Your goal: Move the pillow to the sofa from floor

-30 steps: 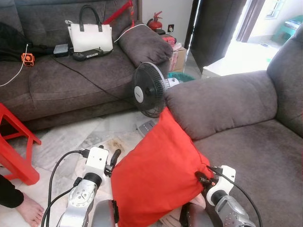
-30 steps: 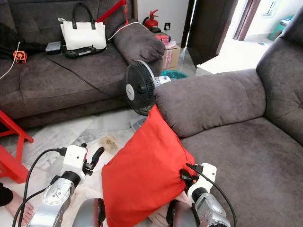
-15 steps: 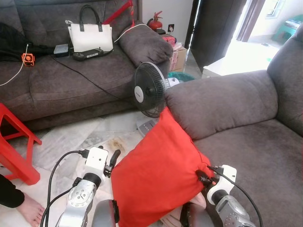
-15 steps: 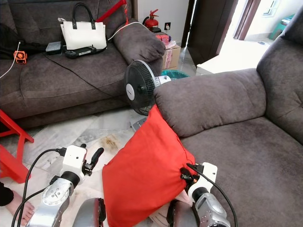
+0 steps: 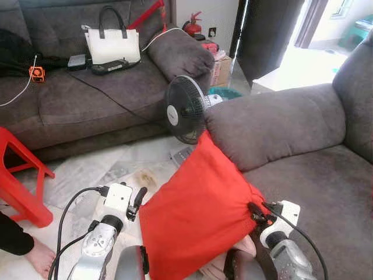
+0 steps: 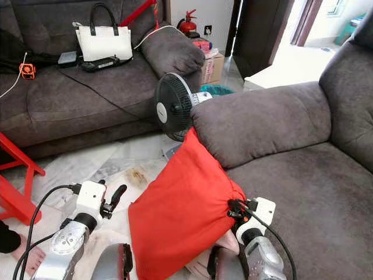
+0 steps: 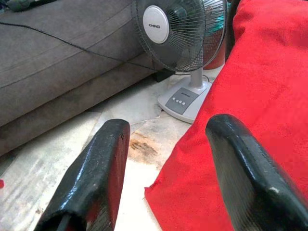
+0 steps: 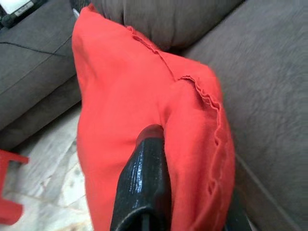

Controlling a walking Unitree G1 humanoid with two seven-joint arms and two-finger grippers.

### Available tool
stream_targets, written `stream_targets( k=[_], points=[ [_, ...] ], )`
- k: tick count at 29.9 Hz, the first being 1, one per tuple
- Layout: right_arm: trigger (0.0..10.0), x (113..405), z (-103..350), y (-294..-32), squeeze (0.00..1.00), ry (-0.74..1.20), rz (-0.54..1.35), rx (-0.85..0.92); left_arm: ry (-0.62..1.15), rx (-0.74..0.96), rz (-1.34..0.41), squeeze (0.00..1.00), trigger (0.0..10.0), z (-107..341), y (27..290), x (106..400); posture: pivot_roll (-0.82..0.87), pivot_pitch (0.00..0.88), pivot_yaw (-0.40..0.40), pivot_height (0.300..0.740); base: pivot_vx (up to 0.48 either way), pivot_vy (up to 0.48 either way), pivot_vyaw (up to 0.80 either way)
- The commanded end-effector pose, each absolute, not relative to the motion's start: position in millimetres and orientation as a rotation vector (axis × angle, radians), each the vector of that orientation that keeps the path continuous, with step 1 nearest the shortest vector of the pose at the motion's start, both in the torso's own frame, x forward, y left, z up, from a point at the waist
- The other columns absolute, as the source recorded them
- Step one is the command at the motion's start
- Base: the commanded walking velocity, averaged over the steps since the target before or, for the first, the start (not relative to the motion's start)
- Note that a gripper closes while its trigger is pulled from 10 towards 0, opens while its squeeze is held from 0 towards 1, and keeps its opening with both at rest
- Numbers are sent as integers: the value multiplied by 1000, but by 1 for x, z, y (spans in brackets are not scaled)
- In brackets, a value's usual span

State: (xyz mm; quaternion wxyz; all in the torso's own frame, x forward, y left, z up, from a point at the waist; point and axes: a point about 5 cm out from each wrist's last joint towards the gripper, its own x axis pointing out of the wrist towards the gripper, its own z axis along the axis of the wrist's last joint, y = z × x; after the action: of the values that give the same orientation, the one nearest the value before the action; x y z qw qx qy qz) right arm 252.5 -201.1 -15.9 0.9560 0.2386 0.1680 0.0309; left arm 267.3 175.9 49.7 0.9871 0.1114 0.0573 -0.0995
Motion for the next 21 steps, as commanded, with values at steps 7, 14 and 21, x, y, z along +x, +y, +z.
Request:
stream_targets(
  k=[7,14,21],
  points=[
    [10000,260,25,-204,0,92,99,364,117,234,-213,0,10000,48,176,265,116,0,-40,568,0,0,0],
    [10000,249,57,-189,0,-16,150,304,119,238,-200,0,10000,49,179,263,108,0,-38,568,0,0,0],
    [10000,241,64,-189,0,-12,144,281,122,238,-201,0,10000,49,180,263,94,0,-32,568,0,0,0]
  ],
)
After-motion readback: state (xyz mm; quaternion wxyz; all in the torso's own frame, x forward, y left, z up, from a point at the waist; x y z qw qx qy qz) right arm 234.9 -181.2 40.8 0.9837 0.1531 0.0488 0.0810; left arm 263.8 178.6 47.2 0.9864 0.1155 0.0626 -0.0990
